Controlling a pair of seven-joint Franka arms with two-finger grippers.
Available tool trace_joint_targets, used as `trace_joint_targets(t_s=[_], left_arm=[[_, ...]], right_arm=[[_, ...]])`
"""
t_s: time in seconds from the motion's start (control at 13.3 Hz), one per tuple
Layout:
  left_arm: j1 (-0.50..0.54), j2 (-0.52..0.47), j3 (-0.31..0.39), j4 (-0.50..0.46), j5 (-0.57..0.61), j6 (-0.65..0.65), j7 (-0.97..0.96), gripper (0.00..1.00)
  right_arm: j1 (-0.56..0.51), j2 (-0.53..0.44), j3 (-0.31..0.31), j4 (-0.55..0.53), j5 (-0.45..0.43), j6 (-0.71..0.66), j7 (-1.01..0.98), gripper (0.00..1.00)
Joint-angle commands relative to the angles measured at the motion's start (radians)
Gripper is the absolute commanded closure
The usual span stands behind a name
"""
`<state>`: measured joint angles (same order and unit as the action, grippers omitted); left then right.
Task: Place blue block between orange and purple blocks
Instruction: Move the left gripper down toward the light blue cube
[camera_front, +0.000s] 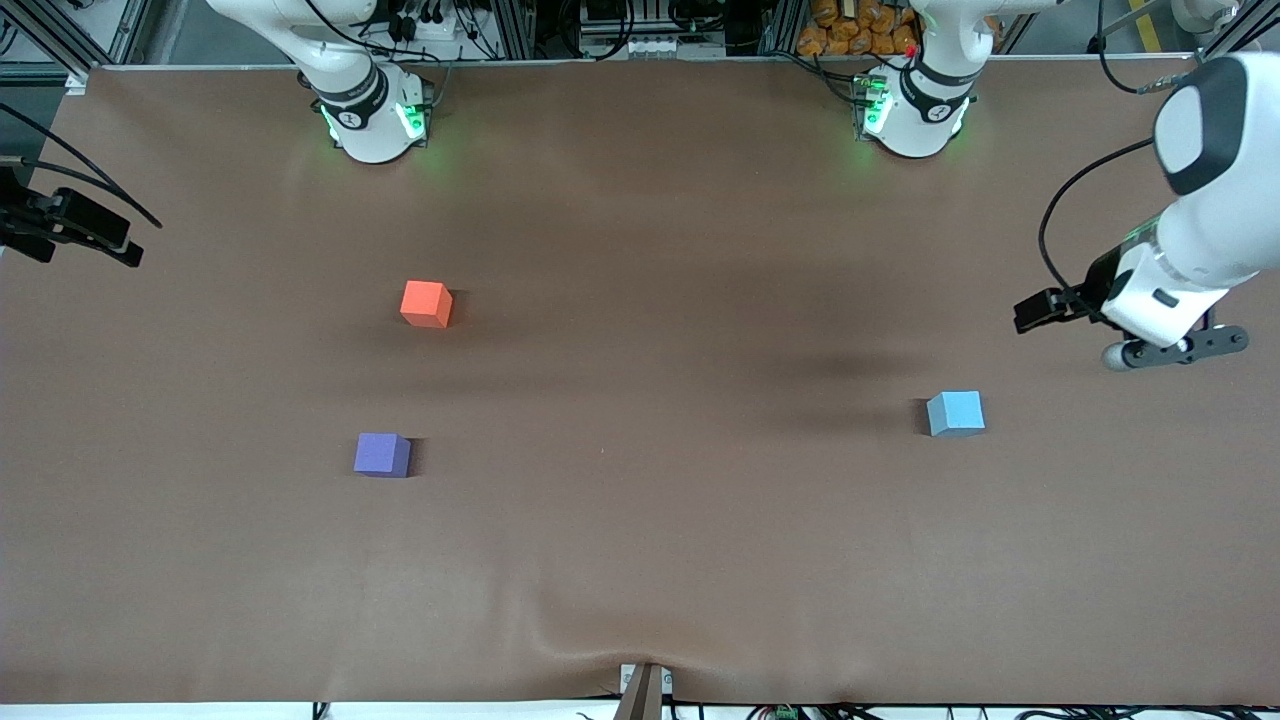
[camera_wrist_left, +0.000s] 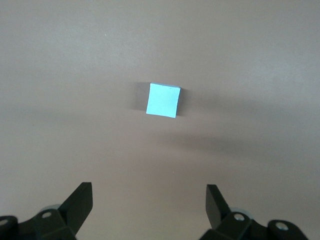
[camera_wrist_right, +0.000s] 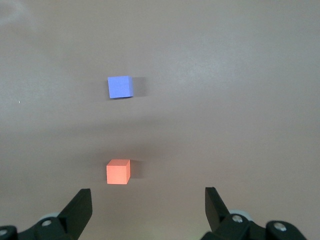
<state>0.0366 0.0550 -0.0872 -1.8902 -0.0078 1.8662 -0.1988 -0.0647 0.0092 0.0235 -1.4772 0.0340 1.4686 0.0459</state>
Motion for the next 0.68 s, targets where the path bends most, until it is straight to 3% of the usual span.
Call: trace_joint_targets(t_s=[0.0, 0.6], left_arm=[[0.005, 0.049, -0.002, -0.007, -0.006, 0.050, 0.012, 0.00], [-0.004, 0.267, -0.013, 0.006, -0.011, 0.312, 0.012, 0.00]], right_arm=[[-0.023, -0.015, 0.013, -0.011, 0.021, 0.001, -0.017, 0.00], [-0.024, -0.017, 0.012, -0.012, 0.021, -0.002, -0.015, 0.00]])
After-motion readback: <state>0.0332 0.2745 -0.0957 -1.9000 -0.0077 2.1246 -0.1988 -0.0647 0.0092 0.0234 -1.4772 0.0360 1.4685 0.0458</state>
